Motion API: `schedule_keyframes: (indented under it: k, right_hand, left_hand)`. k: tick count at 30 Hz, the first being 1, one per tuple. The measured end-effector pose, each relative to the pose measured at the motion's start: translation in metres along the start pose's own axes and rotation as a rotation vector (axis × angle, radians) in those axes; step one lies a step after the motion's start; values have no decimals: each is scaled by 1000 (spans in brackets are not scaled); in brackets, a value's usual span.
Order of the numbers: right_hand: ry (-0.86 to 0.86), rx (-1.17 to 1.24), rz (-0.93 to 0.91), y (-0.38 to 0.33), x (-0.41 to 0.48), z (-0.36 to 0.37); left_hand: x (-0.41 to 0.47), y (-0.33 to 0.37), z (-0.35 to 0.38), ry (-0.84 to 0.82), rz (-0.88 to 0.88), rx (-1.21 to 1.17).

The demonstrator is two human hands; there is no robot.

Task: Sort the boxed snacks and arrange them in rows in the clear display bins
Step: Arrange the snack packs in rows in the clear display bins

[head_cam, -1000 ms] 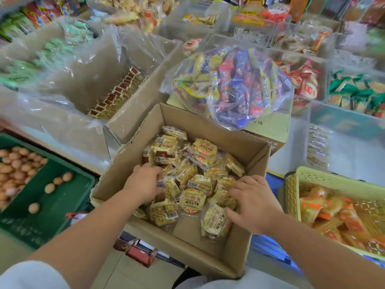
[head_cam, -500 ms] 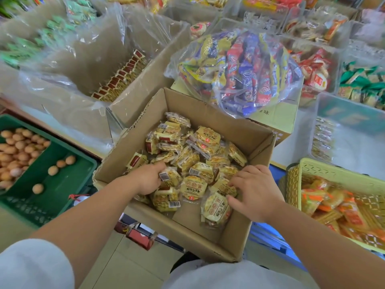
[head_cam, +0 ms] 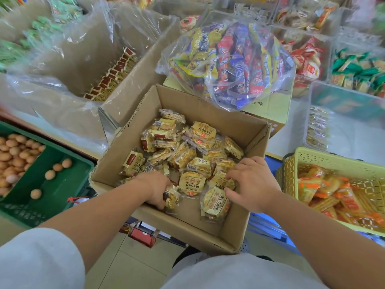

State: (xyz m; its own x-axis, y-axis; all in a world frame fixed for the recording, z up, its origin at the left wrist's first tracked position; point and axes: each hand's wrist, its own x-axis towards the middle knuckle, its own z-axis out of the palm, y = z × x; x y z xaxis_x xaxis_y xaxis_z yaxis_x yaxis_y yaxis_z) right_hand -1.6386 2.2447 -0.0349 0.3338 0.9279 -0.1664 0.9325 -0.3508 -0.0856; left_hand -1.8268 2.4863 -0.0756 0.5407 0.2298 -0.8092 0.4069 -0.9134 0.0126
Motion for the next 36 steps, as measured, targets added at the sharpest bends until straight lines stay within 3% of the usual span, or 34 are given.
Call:
schedule_keyframes:
  k: [11,16,22,26,29,32,34,36]
  right_hand:
    - [2,4,-5,1,0,0]
    - [-5,-1,-2,0,0,-1]
    - [0,1,-11,0,0,-2]
    - [-2,1,-22,1,-1,-1]
    - [-17,3,-20,1,-1,-3]
    - [-26,72,-15,-3,1,-11]
    - [2,368,40,-6,3,-23]
    - [25,945,162,-9,3,-41]
  left_hand:
    - [-8,-36,-16,-11,-93,-309]
    - [-12,-28,-18,-87,-94,-296]
    - [-21,-32,-21,86,-54,-375]
    - [-40,-39,-27,212,7,-672]
    - [-59,-33,-37,346,105,-1030]
    - [-70,-9,-43,510,85,-1464]
    - [-76,15,-47,530,86,-1722]
    - [-82,42,-52,515,108,-1898]
